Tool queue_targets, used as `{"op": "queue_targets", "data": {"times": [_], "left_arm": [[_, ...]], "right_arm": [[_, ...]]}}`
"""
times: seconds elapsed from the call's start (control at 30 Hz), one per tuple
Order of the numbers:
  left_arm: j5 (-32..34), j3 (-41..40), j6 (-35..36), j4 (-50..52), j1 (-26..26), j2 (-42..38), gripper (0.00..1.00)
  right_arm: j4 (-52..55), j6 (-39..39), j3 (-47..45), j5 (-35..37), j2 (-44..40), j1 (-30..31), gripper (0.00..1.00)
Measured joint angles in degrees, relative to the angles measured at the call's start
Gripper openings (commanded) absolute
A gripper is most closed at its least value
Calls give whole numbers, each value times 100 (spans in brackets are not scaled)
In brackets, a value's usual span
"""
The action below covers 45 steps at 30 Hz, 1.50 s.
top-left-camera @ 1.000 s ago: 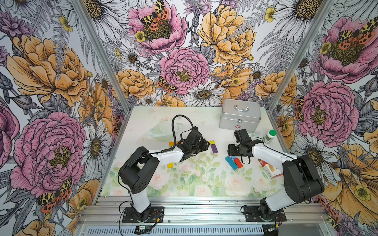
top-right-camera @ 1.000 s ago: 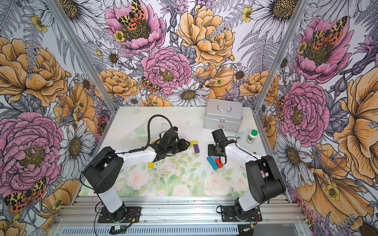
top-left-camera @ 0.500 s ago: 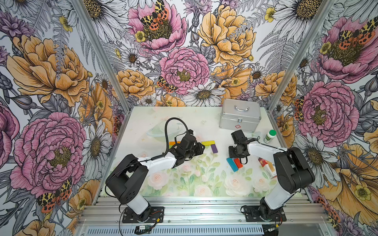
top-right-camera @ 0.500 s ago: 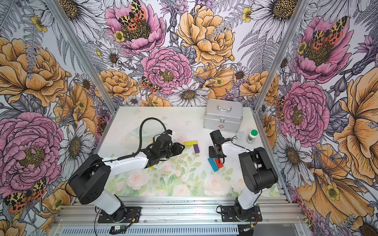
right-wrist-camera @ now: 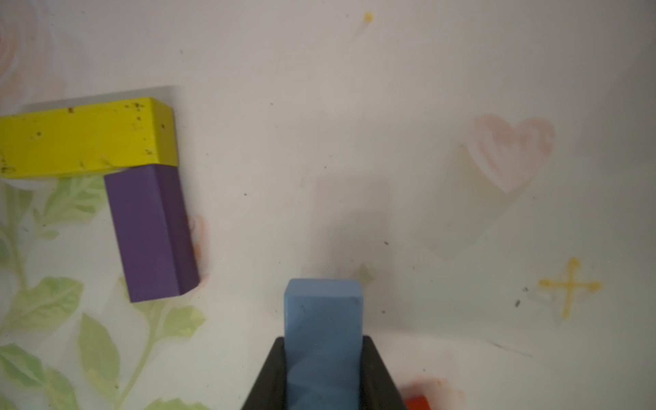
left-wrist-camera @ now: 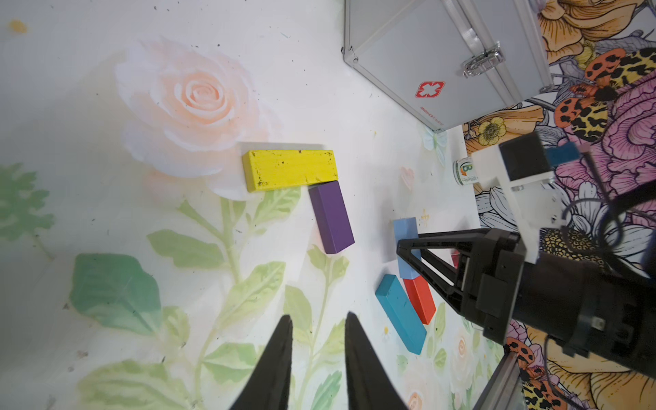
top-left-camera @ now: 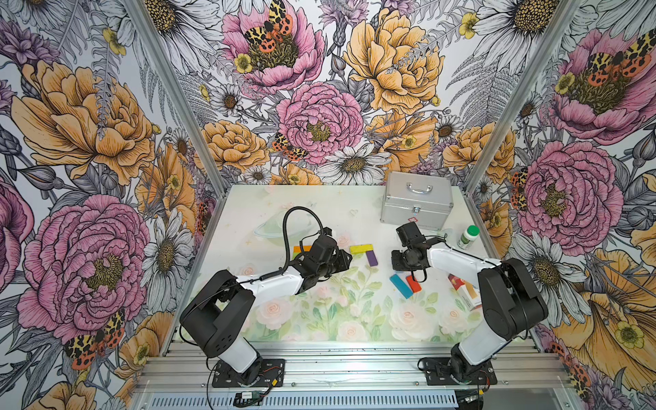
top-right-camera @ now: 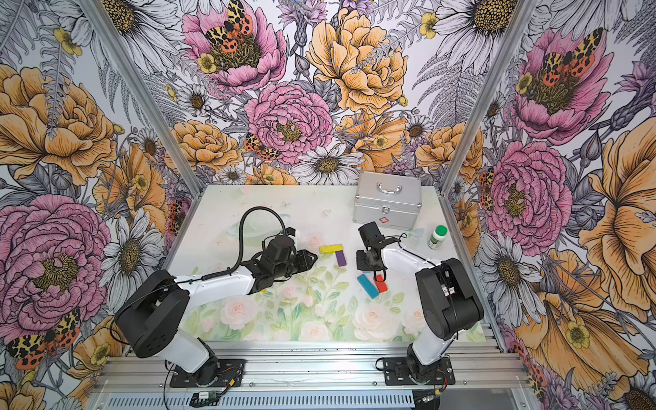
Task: Assemble the letter p with building blocks
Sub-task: Pick up the building block from the center of the board, then place the building block at the center of the board.
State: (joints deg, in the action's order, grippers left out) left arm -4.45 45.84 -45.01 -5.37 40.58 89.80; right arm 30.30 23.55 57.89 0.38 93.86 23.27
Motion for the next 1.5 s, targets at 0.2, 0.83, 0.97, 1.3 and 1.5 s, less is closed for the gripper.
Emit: {"op": "queue_targets", "data": {"times": [0.2,0.83,0.97,1.3,1.5], "left_arm": [[46,-291,-2,-7,-63,-278,27],[105,-616,-4,-2,-168,-385,27],[105,-616,-4,-2,-168,-369,27],[90,-570,-4,-50,-170,-116,27],[20,-555,-28,-155,-170,160,27]], "right_arm": [[11,105,885,-4,109,745,0],[-468,557,1263,-50,1440,1556,10],[-498,608,1309,-7,1582,1567,12],[-564,686,1429,50,1786,1567,36],[-575,682,1429,46,1755,1567,49]]}}
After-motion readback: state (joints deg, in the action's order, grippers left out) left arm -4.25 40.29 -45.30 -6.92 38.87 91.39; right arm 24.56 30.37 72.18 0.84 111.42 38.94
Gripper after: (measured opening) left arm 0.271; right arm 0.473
